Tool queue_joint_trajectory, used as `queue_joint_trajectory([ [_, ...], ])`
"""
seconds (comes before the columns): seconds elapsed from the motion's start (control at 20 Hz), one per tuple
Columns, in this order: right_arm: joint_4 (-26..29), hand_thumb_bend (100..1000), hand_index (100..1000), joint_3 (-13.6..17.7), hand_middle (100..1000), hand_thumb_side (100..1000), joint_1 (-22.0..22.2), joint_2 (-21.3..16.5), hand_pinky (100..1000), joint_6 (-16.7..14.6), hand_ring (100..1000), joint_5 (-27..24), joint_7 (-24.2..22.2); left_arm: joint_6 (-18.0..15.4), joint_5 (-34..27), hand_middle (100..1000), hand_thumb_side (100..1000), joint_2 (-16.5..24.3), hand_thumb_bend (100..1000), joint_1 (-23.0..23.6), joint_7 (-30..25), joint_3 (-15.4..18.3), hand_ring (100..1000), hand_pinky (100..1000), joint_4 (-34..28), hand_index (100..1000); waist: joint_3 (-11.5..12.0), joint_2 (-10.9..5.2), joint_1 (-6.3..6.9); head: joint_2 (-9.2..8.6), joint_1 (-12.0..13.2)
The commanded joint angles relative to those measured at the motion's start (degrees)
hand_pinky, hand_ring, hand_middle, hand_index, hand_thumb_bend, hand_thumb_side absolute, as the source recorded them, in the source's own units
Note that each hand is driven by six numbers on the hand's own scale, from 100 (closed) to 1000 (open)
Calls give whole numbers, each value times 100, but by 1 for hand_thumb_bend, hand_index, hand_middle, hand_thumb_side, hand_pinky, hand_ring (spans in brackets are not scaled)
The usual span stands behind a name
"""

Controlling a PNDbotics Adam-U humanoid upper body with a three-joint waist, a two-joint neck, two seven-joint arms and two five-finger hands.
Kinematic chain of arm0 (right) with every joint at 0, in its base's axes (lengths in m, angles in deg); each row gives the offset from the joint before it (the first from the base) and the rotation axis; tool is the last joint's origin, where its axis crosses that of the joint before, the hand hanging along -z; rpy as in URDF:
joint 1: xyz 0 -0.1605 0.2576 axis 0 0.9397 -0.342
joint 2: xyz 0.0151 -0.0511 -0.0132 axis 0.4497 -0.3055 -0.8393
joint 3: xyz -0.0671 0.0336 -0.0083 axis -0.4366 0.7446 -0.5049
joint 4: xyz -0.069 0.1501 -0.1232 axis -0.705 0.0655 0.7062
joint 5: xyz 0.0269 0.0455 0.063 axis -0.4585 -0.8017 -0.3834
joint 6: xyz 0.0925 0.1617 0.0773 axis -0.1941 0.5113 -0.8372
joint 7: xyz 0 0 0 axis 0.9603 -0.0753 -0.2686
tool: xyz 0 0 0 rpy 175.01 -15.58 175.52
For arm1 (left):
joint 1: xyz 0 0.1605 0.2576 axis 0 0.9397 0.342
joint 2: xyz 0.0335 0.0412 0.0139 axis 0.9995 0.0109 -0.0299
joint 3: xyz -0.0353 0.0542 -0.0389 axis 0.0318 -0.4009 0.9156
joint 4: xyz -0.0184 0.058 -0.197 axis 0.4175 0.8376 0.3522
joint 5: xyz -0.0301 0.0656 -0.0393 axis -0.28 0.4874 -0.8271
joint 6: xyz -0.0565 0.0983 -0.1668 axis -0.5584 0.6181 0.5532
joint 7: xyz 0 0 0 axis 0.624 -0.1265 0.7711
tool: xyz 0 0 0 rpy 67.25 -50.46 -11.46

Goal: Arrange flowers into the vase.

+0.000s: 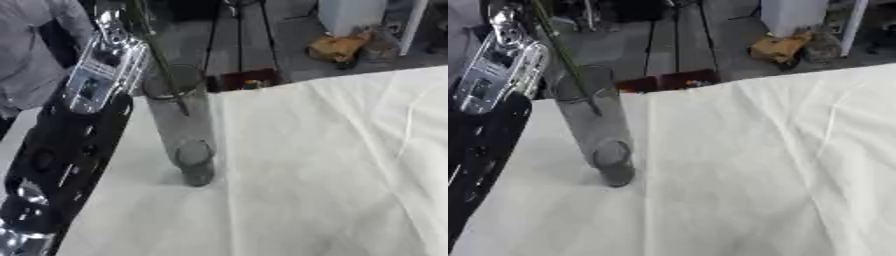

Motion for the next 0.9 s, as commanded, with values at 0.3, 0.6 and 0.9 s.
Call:
queue_joint_trajectory([
  [0.3, 91, 100, 900, 68, 823, 1000, -77, -95, 898, 21, 1000, -5, 23, 154, 223, 150, 957, 65, 100, -55, -83, -20, 100, 100, 45, 130, 18, -101, -58, -30, -17],
  [0.6, 91, 100, 900, 72, 822, 1000, -89, -91, 897, 18, 1000, -7, 32, 246, 385, 195, 991, 46, 100, -14, -199, -21, 118, 100, 62, 150, 18, -105, -73, -44, -24],
  [0.9, 91, 100, 900, 77, 822, 1000, -77, -88, 898, 26, 1000, -3, 36, 220, 927, 197, 948, 114, 100, 19, -217, -63, 120, 100, 55, 153, 29, -109, -77, -52, -32],
])
